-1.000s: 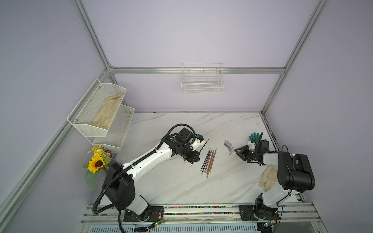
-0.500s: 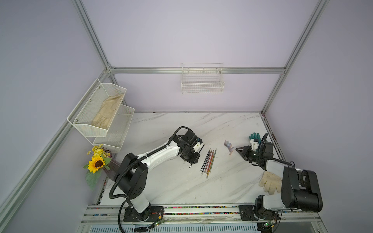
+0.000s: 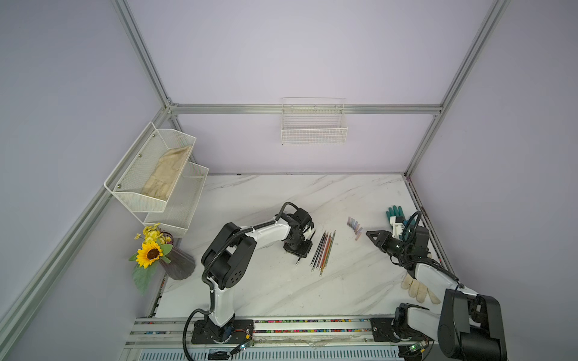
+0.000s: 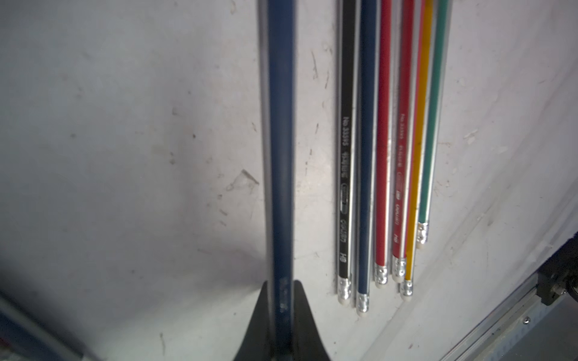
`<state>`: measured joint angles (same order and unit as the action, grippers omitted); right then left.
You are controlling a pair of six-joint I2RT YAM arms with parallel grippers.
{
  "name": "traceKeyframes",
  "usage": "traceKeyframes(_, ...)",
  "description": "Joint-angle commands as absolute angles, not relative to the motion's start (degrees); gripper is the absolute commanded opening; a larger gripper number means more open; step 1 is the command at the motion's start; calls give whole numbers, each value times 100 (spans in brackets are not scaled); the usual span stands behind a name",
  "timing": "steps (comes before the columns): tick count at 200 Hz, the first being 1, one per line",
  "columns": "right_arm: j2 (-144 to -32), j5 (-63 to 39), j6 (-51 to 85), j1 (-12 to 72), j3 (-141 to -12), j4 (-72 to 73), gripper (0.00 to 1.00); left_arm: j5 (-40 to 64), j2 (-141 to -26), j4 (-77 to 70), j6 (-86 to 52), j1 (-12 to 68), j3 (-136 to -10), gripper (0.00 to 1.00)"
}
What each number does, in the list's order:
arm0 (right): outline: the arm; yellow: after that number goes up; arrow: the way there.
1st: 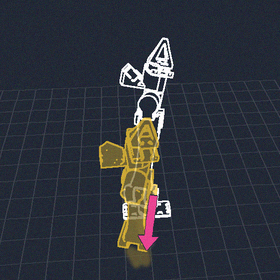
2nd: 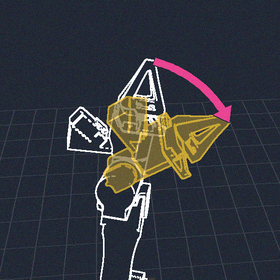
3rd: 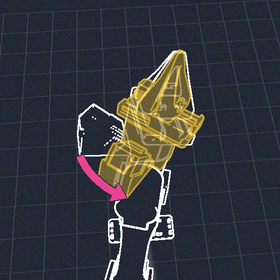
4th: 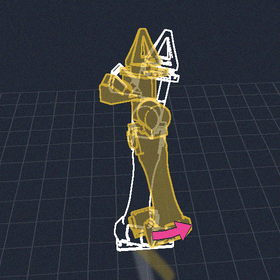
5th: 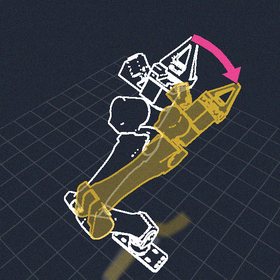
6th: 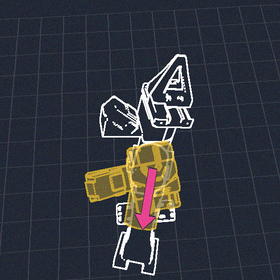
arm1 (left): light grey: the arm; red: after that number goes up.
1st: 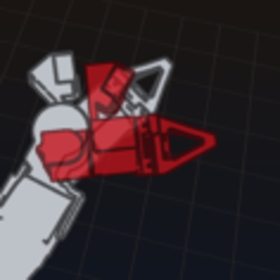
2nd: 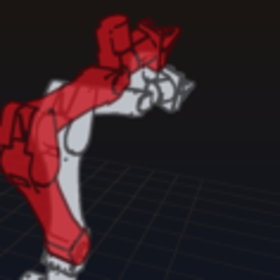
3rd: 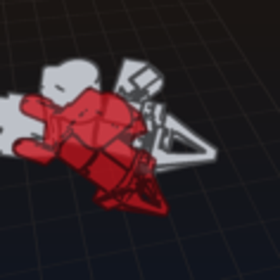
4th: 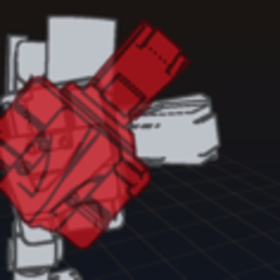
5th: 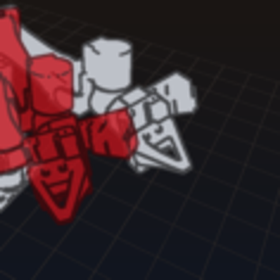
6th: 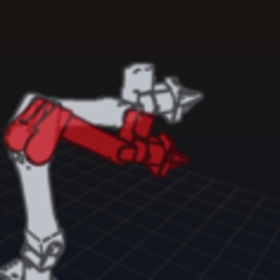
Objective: Remove the protective cover of the pencils
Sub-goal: Place the pencil at the center of the board, then pick up the pencil from the center of the board.
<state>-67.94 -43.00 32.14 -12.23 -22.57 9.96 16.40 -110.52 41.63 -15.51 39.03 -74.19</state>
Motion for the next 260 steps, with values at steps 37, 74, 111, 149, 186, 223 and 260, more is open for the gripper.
traceKeyframes(37, -6716, -4386, 3118, -1211, -2176, 1239, 32, 1626, -11043, 4028, -1718, 3885, -7924, 11)
traceKeyframes(74, -6563, -4266, 3103, -1210, -2158, 1198, 32, 1670, -11087, 3966, -1804, 3889, -7971, 16)
traceKeyframes(111, -6477, -4236, 3107, -1211, -2127, 1187, 33, 1684, -11044, 3968, -1822, 3885, -7989, 16)
traceKeyframes(149, -6518, -4248, 3111, -1213, -2133, 1204, 33, 1656, -10877, 3967, -1830, 3882, -7940, 16)
traceKeyframes(186, -6514, -4254, 3120, -1212, -2114, 1221, 34, 1236, -10656, 4030, -1831, 3820, -7840, 17)
traceKeyframes(223, -6492, -4260, 3137, -1206, -2095, 1239, 34, 460, -10388, 4060, -2059, 3580, -7659, 17)
traceKeyframes(260, -6469, -4269, 3146, -1212, -2083, 1266, 34, -523, -10169, 4240, -2190, 3439, -7616, 23)
